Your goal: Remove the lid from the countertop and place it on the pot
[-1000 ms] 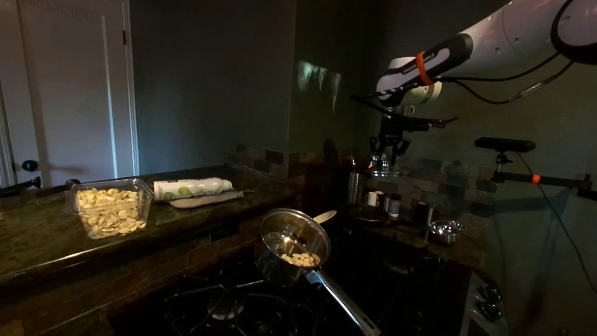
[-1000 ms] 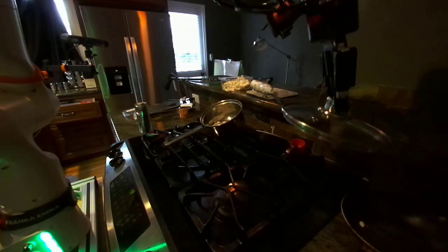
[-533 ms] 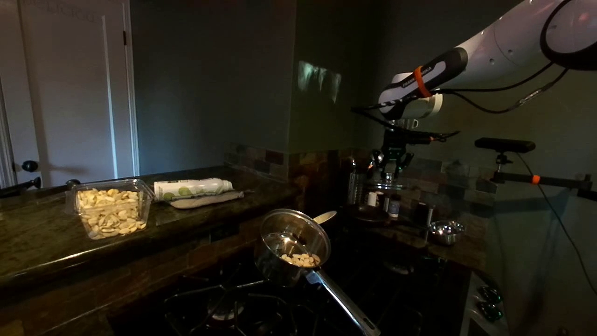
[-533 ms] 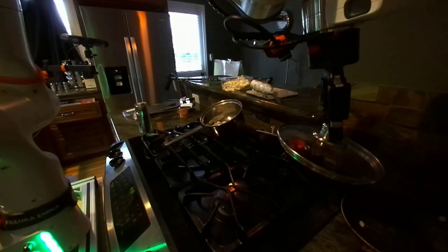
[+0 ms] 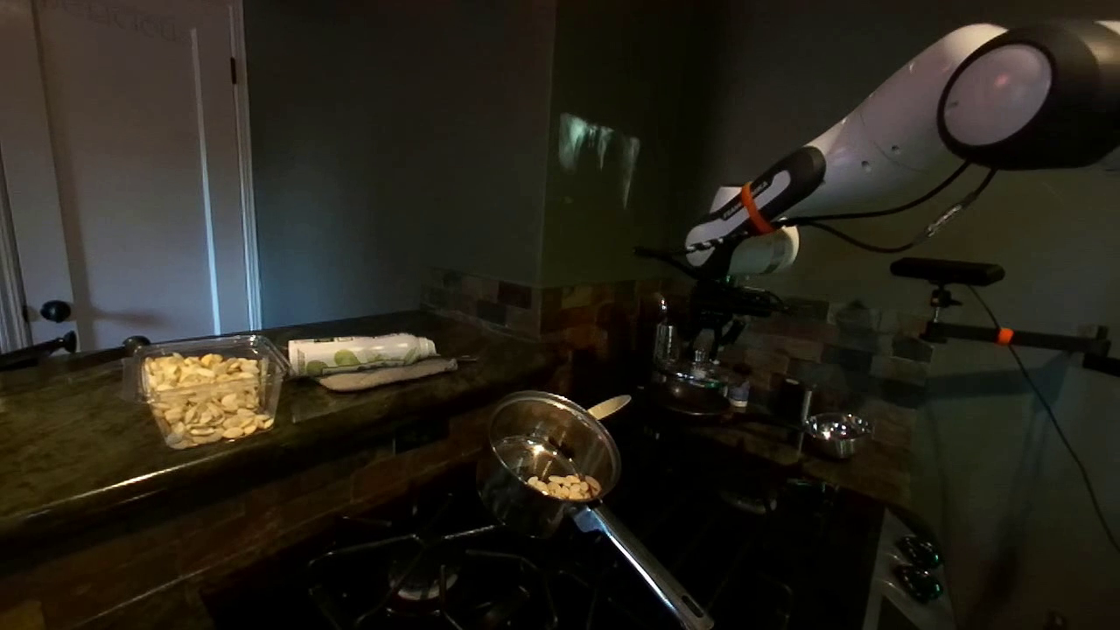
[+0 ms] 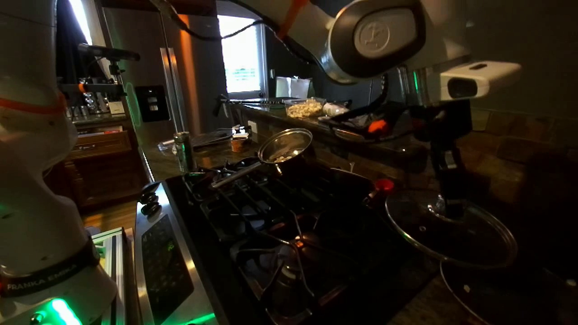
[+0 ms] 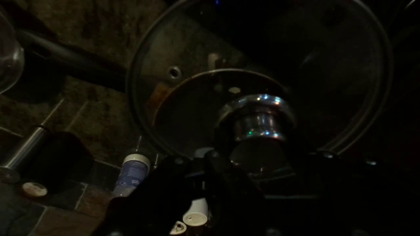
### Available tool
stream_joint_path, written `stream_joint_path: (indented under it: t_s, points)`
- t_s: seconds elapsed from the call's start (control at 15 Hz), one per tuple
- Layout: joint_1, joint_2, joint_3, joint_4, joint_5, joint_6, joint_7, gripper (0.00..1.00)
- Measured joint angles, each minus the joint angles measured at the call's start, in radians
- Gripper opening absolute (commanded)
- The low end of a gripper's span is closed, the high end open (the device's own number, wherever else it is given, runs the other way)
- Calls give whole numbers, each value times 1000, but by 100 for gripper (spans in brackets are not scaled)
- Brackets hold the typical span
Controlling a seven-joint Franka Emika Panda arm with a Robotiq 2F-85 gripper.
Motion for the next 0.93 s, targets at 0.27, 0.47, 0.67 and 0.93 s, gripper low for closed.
stream_joint_path:
  t_s: [0.27,0.47,0.67,0.93]
  points:
    - [1,130,-14,48,6,126,55,23]
    - [0,192,-38,118,6,135,73,23]
    - [2,236,-55,193,3,129,76,23]
    - [9,307,-68,284,-1,92,79,23]
